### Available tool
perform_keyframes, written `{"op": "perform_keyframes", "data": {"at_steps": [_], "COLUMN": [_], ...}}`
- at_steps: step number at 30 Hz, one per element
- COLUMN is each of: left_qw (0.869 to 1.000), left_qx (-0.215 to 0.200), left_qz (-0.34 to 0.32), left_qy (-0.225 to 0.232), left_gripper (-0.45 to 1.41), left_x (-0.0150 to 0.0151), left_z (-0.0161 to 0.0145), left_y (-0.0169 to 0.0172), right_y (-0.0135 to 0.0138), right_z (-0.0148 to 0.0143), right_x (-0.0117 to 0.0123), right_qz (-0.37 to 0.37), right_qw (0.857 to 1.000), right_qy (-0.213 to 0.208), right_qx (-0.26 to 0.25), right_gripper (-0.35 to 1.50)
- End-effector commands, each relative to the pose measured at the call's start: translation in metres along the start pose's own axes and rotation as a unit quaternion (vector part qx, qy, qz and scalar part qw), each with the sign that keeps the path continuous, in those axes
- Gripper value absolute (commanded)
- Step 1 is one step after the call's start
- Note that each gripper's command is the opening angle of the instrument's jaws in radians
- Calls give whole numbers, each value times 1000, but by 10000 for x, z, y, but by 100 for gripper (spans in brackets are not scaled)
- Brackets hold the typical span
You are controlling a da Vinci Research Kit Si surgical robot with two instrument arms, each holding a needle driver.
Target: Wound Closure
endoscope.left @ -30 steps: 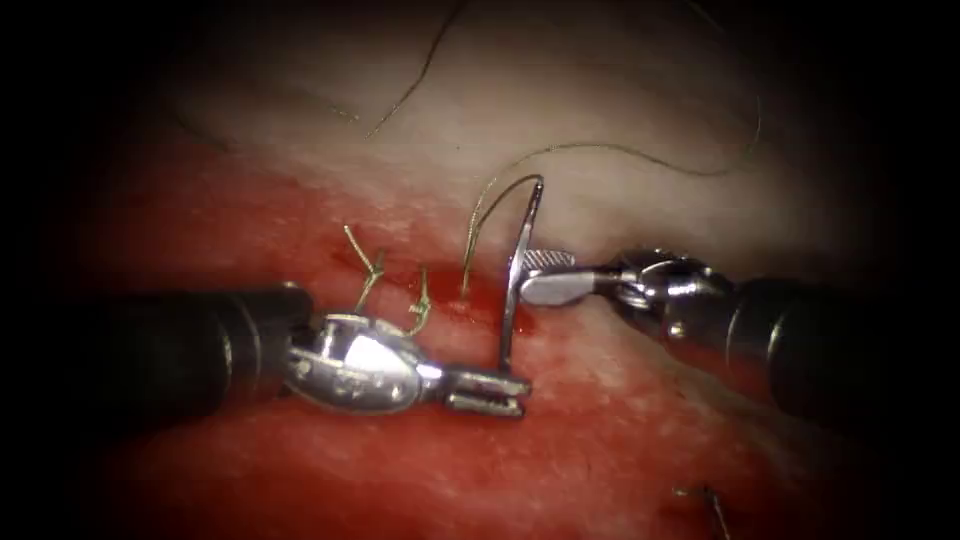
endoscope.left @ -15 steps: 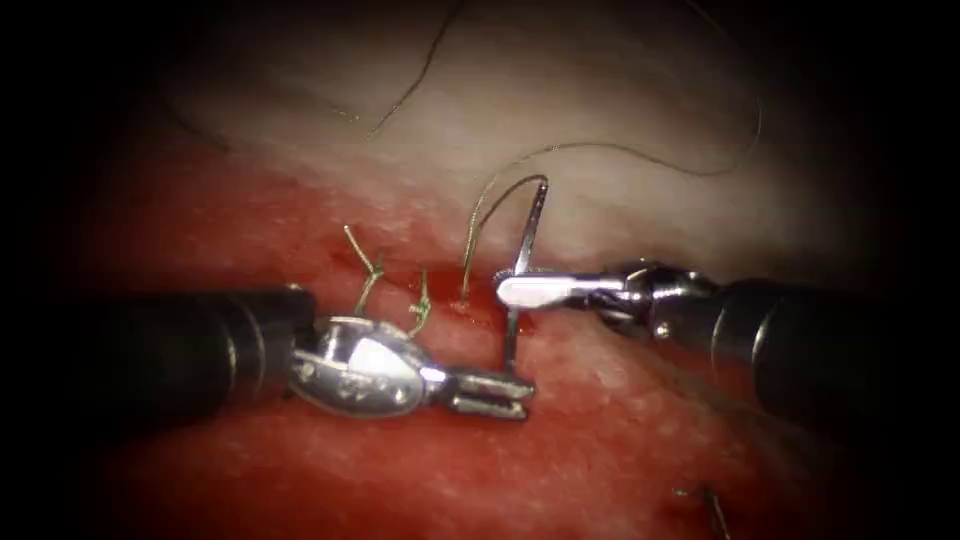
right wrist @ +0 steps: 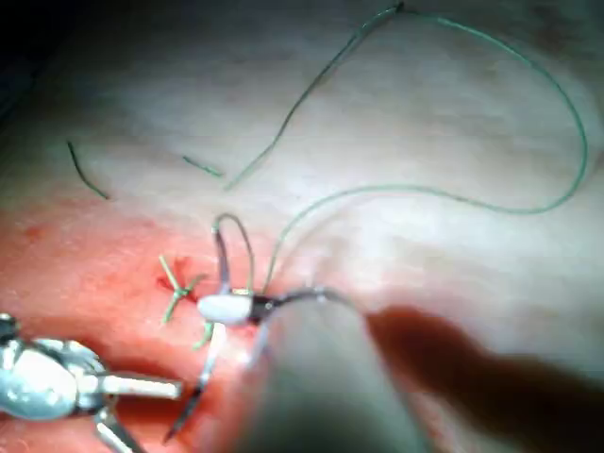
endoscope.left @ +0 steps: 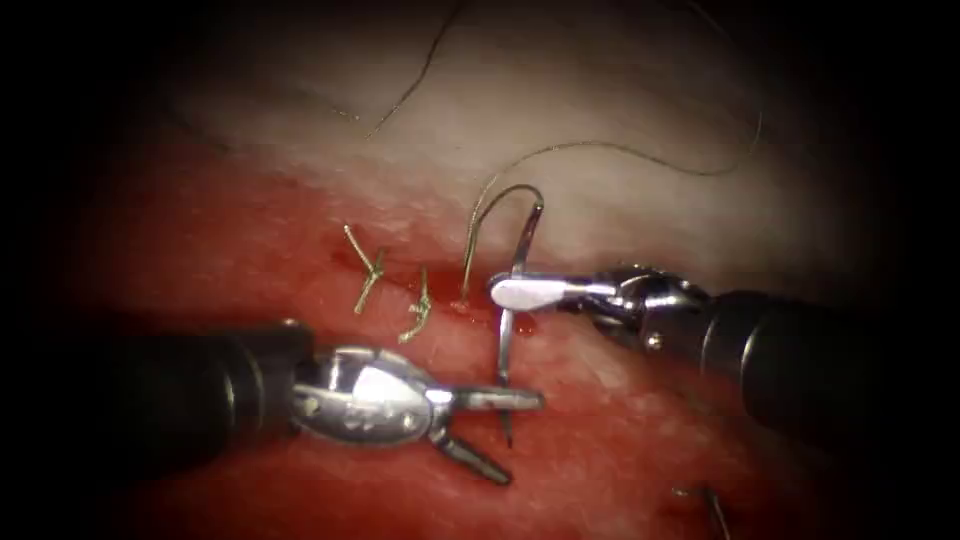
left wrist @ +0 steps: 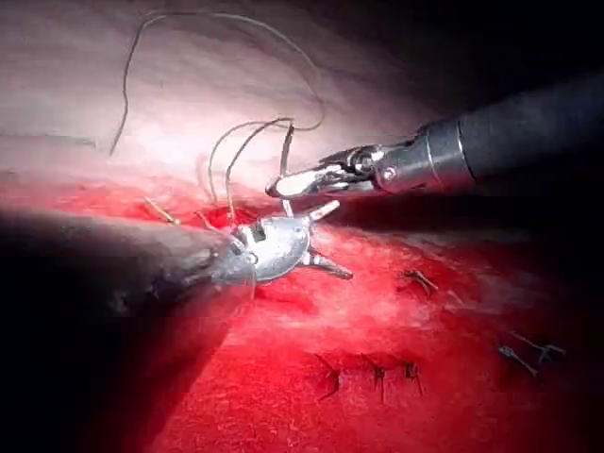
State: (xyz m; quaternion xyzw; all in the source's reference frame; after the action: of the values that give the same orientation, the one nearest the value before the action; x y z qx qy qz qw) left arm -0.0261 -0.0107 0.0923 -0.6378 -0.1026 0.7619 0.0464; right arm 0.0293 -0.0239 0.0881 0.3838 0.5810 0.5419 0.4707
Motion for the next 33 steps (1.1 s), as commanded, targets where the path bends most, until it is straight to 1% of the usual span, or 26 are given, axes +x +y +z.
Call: {"op": "perform_keyframes", "data": {"at_steps": [1,2,4,5,6,8,9,10,11,12,13,14,15,16,18,20,21,25,28,33], "left_qw": [1000,999,998,997,997,996,996,996,995,993,991,988,983,979,975,975,973,964,957,947], "left_qx": [18,33,40,40,41,40,39,37,36,32,29,28,30,34,47,41,34,20,26,37], "left_qz": [-20,-27,-36,-38,-40,-45,-48,-57,-72,-90,-107,-130,-159,-173,-174,-156,-150,-147,-143,-140], "left_qy": [-10,-24,-44,-50,-53,-59,-60,-64,-67,-74,-79,-84,-91,-101,-128,-152,-171,-222,-253,-286], "left_gripper": [51,47,61,73,79,81,76,67,46,0,-13,-37,-45,-45,-45,-45,-45,-45,-45,-45], "left_x": [-4,-4,-2,-1,-1,0,0,0,0,-2,-3,-6,-9,-12,-20,-29,-36,-63,-83,-108], "left_z": [5,3,-1,-4,-5,-11,-13,-15,-17,-20,-22,-24,-26,-26,-27,-28,-29,-31,-35,-40], "left_y": [-5,-7,-9,-9,-10,-8,-7,-6,-5,-5,-6,-8,-9,-10,-14,-17,-18,-25,-35,-58], "right_y": [5,7,9,10,12,15,17,18,19,19,19,19,19,19,17,15,15,13,13,12], "right_z": [6,5,3,1,-1,-4,-7,-8,-10,-11,-12,-12,-12,-12,-10,-9,-9,-4,0,3], "right_x": [-1,0,3,4,6,10,11,13,14,16,17,18,19,20,21,23,24,26,28,30], "right_qz": [-15,-35,-68,-83,-95,-113,-125,-137,-151,-166,-178,-189,-206,-214,-233,-246,-257,-306,-331,-347], "right_qw": [1000,999,998,996,995,993,992,990,988,985,983,981,977,975,971,968,965,950,942,936], "right_qy": [-1,0,3,4,8,16,19,23,26,31,36,39,43,46,49,53,54,56,59,62], "right_qx": [1,-1,-9,-10,-12,-15,-17,-19,-21,-24,-25,-27,-27,-26,-23,-22,-22,-21,-20,-17], "right_gripper": [-35,-35,-35,-35,-35,-35,-35,-35,-35,-35,-35,-35,-35,-35,-35,-35,-35,-35,-35,-35]}}
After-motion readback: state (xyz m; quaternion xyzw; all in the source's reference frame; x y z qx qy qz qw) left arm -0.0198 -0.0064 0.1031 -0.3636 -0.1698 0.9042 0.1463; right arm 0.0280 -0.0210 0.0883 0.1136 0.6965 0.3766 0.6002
